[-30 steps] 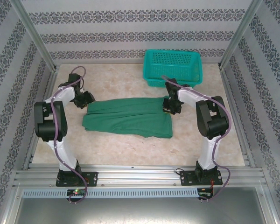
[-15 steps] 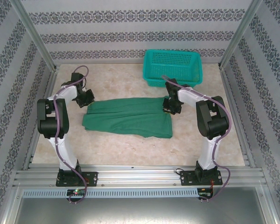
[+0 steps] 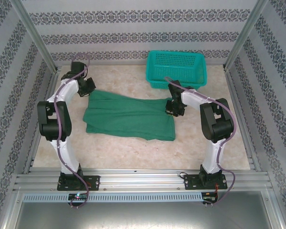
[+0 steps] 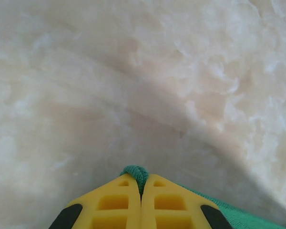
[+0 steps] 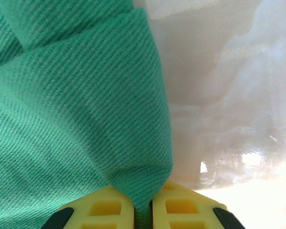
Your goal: Roll up the long pants
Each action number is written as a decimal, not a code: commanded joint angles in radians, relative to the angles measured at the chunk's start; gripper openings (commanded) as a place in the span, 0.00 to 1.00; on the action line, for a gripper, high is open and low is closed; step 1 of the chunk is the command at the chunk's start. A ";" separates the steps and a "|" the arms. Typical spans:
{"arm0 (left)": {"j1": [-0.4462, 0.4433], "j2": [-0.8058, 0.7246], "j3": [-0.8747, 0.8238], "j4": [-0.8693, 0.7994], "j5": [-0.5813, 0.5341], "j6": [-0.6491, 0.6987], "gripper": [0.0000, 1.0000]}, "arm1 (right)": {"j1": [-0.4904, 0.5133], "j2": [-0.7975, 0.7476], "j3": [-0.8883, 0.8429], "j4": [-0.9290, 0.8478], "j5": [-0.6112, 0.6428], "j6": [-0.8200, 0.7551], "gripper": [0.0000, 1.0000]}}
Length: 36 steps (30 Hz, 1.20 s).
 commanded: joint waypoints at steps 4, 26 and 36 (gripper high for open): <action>-0.023 0.013 0.020 -0.036 -0.092 -0.014 0.61 | 0.001 -0.001 -0.043 -0.014 0.029 0.012 0.32; -0.149 -0.409 -0.622 -0.029 -0.115 -0.052 0.75 | 0.003 -0.057 -0.139 0.025 0.010 0.009 0.54; -0.147 -0.373 -0.689 -0.010 -0.093 -0.058 0.00 | 0.010 -0.066 -0.142 0.012 0.036 0.020 0.53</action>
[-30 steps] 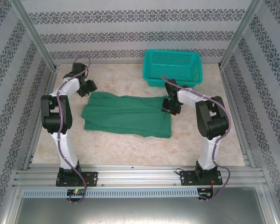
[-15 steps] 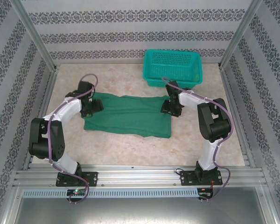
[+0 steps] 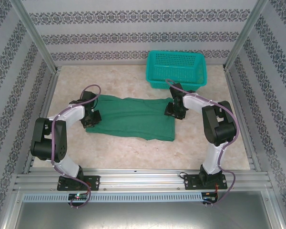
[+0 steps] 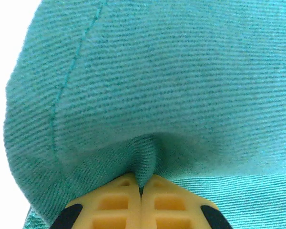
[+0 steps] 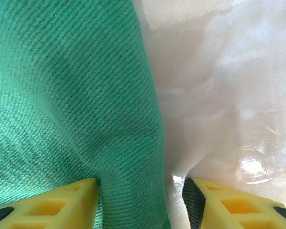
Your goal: Roll up the long pants
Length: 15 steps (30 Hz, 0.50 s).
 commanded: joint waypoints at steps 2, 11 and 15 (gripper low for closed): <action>0.005 -0.068 -0.061 -0.057 -0.022 -0.007 0.00 | 0.007 -0.005 -0.029 -0.079 0.039 0.023 0.53; 0.006 -0.279 -0.138 -0.196 -0.043 0.018 0.00 | 0.002 -0.009 -0.014 -0.088 0.044 0.030 0.49; 0.005 -0.358 -0.155 -0.189 0.113 0.031 0.00 | 0.001 -0.002 -0.012 -0.085 0.024 0.038 0.48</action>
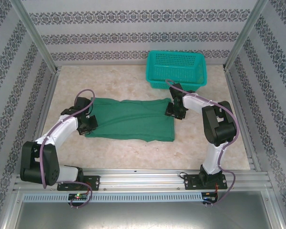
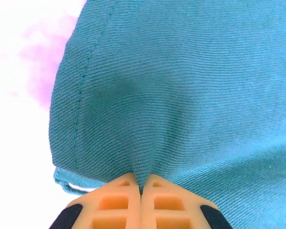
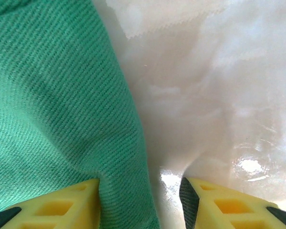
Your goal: Roll up the long pants
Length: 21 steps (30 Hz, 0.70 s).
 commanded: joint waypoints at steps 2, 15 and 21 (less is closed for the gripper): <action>0.005 -0.075 -0.021 -0.080 0.093 0.015 0.00 | 0.001 -0.004 -0.014 -0.081 0.008 0.023 0.48; -0.040 -0.067 0.072 0.127 0.056 -0.094 0.00 | 0.071 -0.206 -0.032 -0.138 0.197 -0.049 0.00; -0.067 0.183 0.157 0.233 0.075 -0.031 0.10 | 0.095 -0.158 -0.045 -0.061 0.081 -0.065 0.00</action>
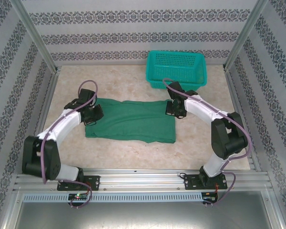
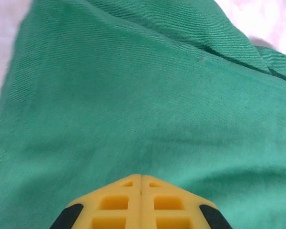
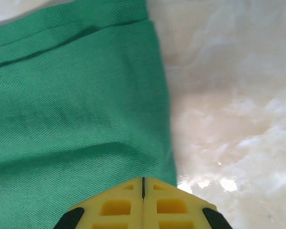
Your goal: Roll up the long pants
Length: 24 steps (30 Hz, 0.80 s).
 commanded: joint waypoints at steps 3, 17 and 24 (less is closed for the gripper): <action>-0.018 0.196 0.066 0.086 0.039 0.068 0.17 | 0.015 0.120 -0.003 0.057 -0.081 -0.033 0.00; -0.027 0.780 0.660 -0.048 0.014 0.175 0.25 | 0.338 0.149 -0.106 0.003 -0.154 0.002 0.00; -0.097 1.094 1.238 -0.231 0.073 0.221 0.34 | 0.607 0.069 -0.166 0.032 -0.242 0.097 0.00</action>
